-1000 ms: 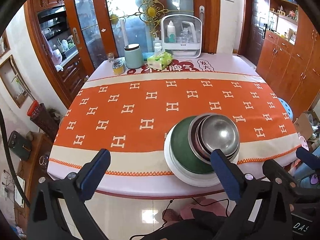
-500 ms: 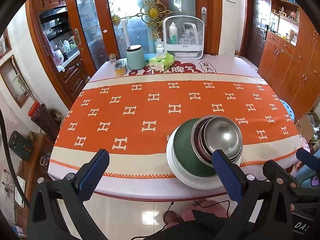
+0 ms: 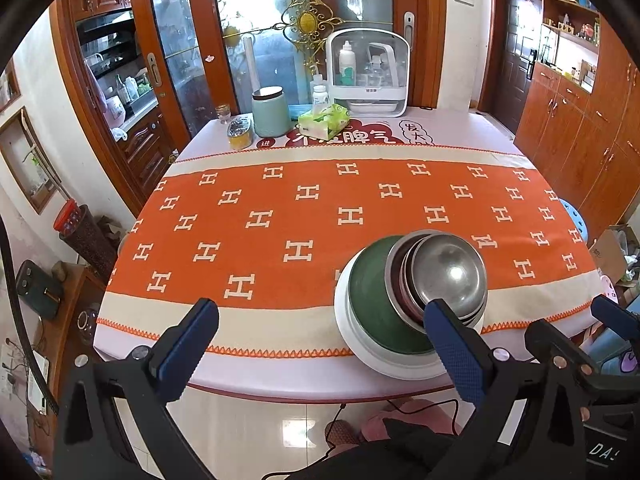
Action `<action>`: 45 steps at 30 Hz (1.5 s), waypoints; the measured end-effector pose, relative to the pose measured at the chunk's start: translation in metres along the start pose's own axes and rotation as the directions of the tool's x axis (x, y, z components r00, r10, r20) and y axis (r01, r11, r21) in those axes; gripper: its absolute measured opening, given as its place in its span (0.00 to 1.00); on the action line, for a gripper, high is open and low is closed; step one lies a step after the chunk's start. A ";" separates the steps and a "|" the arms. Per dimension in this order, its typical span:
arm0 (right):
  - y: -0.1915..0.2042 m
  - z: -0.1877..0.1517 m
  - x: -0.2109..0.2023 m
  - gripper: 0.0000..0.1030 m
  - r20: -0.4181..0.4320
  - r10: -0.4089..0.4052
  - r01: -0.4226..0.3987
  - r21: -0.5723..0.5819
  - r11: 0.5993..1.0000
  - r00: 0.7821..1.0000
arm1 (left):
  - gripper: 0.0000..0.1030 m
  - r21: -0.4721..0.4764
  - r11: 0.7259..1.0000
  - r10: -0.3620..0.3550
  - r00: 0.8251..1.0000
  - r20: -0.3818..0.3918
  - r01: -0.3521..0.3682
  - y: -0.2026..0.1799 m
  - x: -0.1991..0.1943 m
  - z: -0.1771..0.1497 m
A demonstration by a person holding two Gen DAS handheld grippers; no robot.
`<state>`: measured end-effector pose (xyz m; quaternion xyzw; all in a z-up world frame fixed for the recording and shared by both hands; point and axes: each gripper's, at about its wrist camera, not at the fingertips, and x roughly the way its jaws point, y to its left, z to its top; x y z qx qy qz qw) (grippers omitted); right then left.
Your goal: Organize plates and bowls
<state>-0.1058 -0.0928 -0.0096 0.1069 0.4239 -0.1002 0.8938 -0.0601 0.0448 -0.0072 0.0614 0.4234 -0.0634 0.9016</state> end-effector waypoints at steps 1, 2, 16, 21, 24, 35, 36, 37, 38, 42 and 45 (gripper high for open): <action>-0.001 0.001 0.000 1.00 0.000 0.000 0.000 0.000 1.000 1.000 | 0.99 0.000 1.000 0.001 1.000 0.000 -0.001 0.000 0.000 0.000; -0.001 0.001 0.000 1.00 0.001 -0.001 0.001 0.000 1.000 1.000 | 0.99 0.000 1.000 0.000 1.000 0.000 0.000 0.000 0.000 0.000; 0.006 0.001 0.007 1.00 -0.014 0.006 -0.006 -0.001 1.000 1.000 | 0.99 -0.016 1.000 -0.011 1.000 -0.018 0.011 0.003 0.011 0.000; 0.008 0.001 0.009 1.00 -0.017 0.007 -0.007 0.000 1.000 1.000 | 0.99 -0.019 1.000 -0.008 1.000 -0.019 0.007 0.005 0.014 0.002; 0.011 0.002 0.013 1.00 -0.024 0.007 -0.007 -0.001 1.000 1.000 | 0.99 -0.016 1.000 0.001 1.000 -0.013 -0.001 0.006 0.014 0.003; 0.012 0.007 0.020 1.00 -0.040 0.011 -0.011 -0.003 1.000 0.999 | 0.99 -0.026 1.000 0.002 1.000 -0.024 -0.003 0.008 0.021 0.006; 0.010 0.009 0.021 1.00 -0.042 0.012 -0.013 -0.003 1.000 0.999 | 0.99 -0.026 1.000 0.002 1.000 -0.025 -0.003 0.009 0.021 0.006; 0.010 0.009 0.021 1.00 -0.043 0.013 -0.013 -0.003 1.000 0.999 | 0.99 -0.028 1.000 0.002 1.000 -0.027 -0.003 0.009 0.021 0.006; 0.010 0.009 0.021 1.00 -0.045 0.013 -0.013 -0.003 1.000 0.999 | 0.99 -0.028 1.000 0.003 1.000 -0.028 -0.004 0.008 0.022 0.006; 0.009 0.010 0.022 1.00 -0.047 0.014 -0.014 -0.003 1.000 0.999 | 0.99 -0.030 1.000 0.007 1.000 -0.029 -0.008 0.009 0.022 0.005; 0.009 0.010 0.022 1.00 -0.047 0.013 -0.013 -0.002 1.000 0.999 | 0.99 -0.031 1.000 0.006 1.000 -0.030 -0.007 0.009 0.023 0.005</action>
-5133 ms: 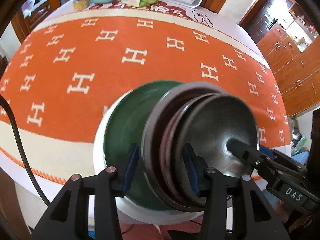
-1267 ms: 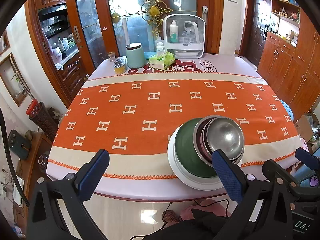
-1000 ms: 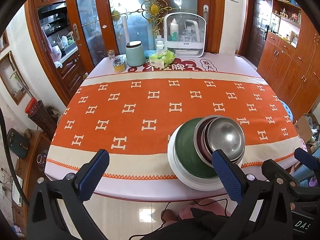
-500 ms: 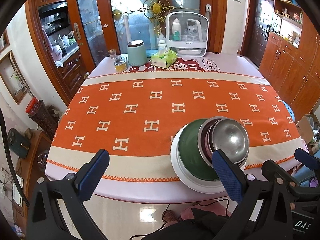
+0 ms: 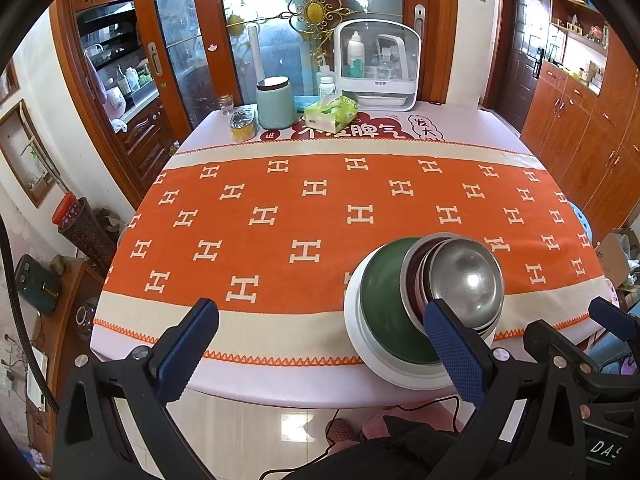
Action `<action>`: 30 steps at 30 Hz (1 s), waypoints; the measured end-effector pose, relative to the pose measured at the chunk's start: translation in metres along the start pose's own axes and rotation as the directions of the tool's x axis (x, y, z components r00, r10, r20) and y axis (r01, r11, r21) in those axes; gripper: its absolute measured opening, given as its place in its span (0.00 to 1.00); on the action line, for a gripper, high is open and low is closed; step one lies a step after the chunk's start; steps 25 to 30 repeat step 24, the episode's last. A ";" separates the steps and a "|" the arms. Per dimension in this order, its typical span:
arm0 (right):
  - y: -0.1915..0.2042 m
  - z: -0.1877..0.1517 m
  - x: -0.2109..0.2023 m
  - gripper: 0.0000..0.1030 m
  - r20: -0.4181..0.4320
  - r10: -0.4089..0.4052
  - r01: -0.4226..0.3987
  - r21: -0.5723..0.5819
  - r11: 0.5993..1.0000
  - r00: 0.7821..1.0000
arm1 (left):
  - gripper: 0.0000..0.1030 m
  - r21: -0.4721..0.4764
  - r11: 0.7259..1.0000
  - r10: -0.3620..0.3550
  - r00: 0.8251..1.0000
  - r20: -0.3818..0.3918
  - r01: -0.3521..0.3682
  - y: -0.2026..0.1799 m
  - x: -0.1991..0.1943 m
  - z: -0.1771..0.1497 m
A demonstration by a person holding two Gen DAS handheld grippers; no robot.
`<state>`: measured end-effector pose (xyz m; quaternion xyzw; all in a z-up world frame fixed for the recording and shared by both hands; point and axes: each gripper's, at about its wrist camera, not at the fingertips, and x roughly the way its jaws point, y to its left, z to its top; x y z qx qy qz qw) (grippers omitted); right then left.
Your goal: Organize plates and bowls
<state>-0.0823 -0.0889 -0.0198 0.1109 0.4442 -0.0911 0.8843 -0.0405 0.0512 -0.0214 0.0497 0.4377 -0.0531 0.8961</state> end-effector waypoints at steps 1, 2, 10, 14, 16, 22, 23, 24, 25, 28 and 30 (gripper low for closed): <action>0.000 0.001 0.000 1.00 0.000 0.000 0.000 0.000 1.000 1.000 | 0.99 0.000 1.000 -0.001 1.000 0.000 0.001 0.000 0.000 0.000; 0.000 0.001 0.000 1.00 0.000 0.000 0.000 0.000 1.000 1.000 | 0.99 0.000 1.000 -0.002 1.000 -0.001 0.002 -0.001 0.000 0.000; -0.004 0.003 0.001 1.00 -0.001 0.001 -0.001 0.000 1.000 1.000 | 0.99 0.002 1.000 -0.004 1.000 -0.003 0.004 -0.004 0.002 0.003; -0.005 0.003 0.001 1.00 -0.001 0.002 -0.002 0.001 1.000 1.000 | 0.99 0.002 1.000 -0.003 1.000 -0.002 0.003 -0.005 0.002 0.002; -0.005 0.004 0.001 1.00 -0.001 0.002 -0.002 0.000 1.000 1.000 | 0.99 0.002 1.000 -0.003 1.000 -0.003 0.003 -0.004 0.002 0.003; -0.007 0.004 0.001 1.00 -0.002 0.005 -0.005 0.002 1.000 1.000 | 0.99 0.003 1.000 -0.003 1.000 -0.003 0.003 -0.003 0.002 0.003; -0.008 0.004 0.001 1.00 -0.002 0.004 -0.004 0.002 1.000 1.000 | 0.99 0.003 1.000 -0.002 1.000 -0.002 0.002 -0.004 0.002 0.003; -0.008 0.004 0.001 1.00 -0.002 0.004 -0.004 0.002 1.000 1.000 | 0.99 0.003 1.000 -0.004 1.000 -0.003 0.004 -0.003 0.002 0.003; -0.008 0.004 0.001 1.00 -0.002 0.004 -0.004 0.002 1.000 1.000 | 0.99 0.003 1.000 -0.004 1.000 -0.003 0.004 -0.003 0.002 0.003; -0.008 0.004 0.001 1.00 -0.002 0.004 -0.004 0.002 1.000 1.000 | 0.99 0.003 1.000 -0.004 1.000 -0.003 0.004 -0.003 0.002 0.003; -0.008 0.004 0.001 1.00 -0.002 0.004 -0.004 0.002 1.000 1.000 | 0.99 0.003 1.000 -0.004 1.000 -0.003 0.004 -0.003 0.002 0.003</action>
